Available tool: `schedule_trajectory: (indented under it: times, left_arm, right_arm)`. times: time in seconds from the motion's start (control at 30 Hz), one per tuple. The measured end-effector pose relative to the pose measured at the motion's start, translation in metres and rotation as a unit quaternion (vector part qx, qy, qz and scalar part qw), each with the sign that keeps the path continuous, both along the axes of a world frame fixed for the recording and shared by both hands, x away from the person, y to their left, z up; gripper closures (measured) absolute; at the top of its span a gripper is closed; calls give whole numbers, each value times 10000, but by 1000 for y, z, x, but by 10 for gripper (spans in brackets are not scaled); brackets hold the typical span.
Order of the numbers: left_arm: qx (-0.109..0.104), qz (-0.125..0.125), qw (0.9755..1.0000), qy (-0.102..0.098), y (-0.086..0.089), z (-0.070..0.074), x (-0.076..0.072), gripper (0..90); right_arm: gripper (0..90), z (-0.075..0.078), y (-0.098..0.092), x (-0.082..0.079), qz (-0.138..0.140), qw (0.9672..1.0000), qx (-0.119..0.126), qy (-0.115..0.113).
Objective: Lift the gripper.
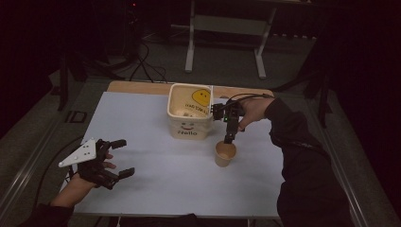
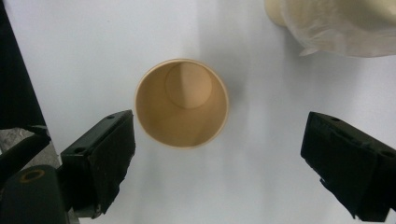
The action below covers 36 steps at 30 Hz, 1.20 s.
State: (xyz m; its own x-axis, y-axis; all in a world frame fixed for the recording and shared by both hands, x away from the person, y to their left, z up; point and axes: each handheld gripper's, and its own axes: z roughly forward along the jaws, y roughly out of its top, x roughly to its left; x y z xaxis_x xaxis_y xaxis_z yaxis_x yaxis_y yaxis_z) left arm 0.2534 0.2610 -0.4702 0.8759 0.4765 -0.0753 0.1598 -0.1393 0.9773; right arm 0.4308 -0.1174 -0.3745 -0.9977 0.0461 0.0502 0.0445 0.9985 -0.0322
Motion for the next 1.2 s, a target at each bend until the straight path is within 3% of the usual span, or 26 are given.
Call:
schedule_trajectory:
  times: [0.3,0.63,0.97,1.2]
  left_arm:
    - [-12,6,10000,0,0,0,0,4]
    - [-15,3,10000,67,1,-4,2,4]
    - [-21,73,10000,58,5,-4,0,4]
    - [31,22,10000,59,1,-4,0,4]
  right_arm:
    - [99,28,1,-7,14,10000,38,-19]
    - [99,47,4,-14,114,9999,13,-54]
    - [100,51,4,-19,155,9998,79,-75]
    - [100,43,2,-22,194,9997,116,-36]
